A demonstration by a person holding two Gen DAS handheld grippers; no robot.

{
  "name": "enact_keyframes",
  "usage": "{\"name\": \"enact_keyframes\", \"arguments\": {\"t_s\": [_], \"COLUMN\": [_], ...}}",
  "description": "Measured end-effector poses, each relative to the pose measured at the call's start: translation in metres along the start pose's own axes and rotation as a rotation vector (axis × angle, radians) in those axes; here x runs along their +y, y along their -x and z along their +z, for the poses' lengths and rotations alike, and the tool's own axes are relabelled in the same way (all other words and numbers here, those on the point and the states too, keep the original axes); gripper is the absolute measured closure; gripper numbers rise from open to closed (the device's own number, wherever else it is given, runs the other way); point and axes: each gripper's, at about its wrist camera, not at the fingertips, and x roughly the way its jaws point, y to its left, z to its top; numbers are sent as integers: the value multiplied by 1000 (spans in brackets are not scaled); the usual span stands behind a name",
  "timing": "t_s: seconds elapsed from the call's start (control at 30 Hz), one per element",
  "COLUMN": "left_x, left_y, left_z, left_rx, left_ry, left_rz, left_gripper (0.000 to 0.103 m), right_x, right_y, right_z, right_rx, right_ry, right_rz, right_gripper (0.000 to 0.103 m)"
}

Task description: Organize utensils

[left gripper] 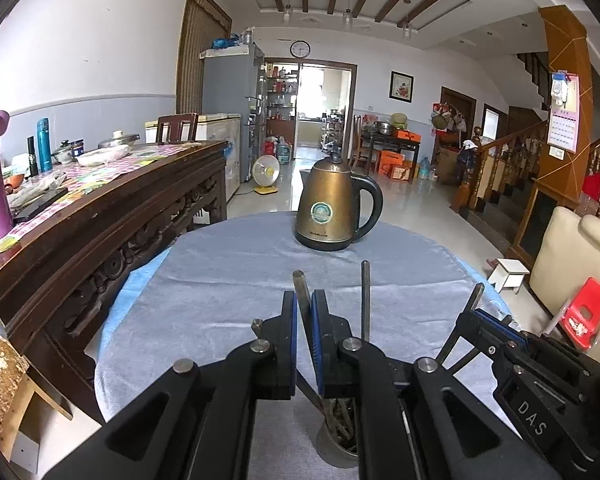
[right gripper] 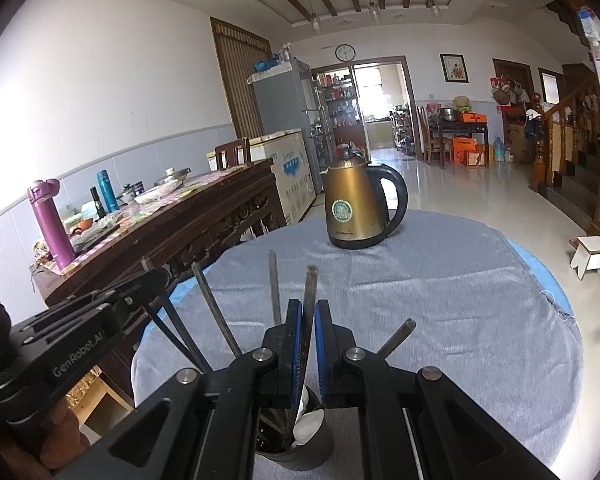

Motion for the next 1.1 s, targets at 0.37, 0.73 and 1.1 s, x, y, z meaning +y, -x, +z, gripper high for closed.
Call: {"name": "enact_keyframes", "arguments": {"t_s": [0.37,0.73,1.1], "left_x": [6,28,31], "left_y": [0,2,10], "left_z": [-4,-17,-34], "left_rx": [10,33,119], "left_ry": [7,43,21], "left_rz": [21,30,77], "left_gripper": [82,41,21], "right_x": [0,-22,-12], "right_y": [-7,-1,17], "right_z": [-3,0,0], "right_rx": [54,55,32], "right_ry": [2,-84,-49], "right_rz": [-7,3,21], "right_gripper": [95,83,64]}}
